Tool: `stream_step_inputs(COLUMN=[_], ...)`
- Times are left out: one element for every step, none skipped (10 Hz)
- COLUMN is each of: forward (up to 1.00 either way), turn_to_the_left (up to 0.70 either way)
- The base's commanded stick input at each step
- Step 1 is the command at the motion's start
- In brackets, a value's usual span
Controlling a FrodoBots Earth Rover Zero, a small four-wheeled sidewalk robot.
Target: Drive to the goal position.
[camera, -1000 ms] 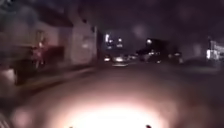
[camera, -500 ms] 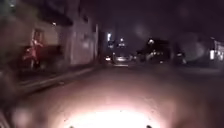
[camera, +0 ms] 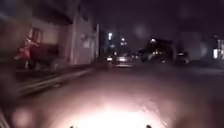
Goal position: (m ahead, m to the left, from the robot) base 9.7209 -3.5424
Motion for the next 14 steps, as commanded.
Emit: stream_step_inputs(forward=[0.7,0.7,0.7,0.7,0.7,0.7,0.7,0.7,0.7,0.7,0.7,0.7,0.7,0.7], turn_to_the_left=[0.0,0.0,0.0,0.0,0.0,0.0,0.0,0.0,0.0,0.0,-0.03,-0.21,-0.32,-0.32])
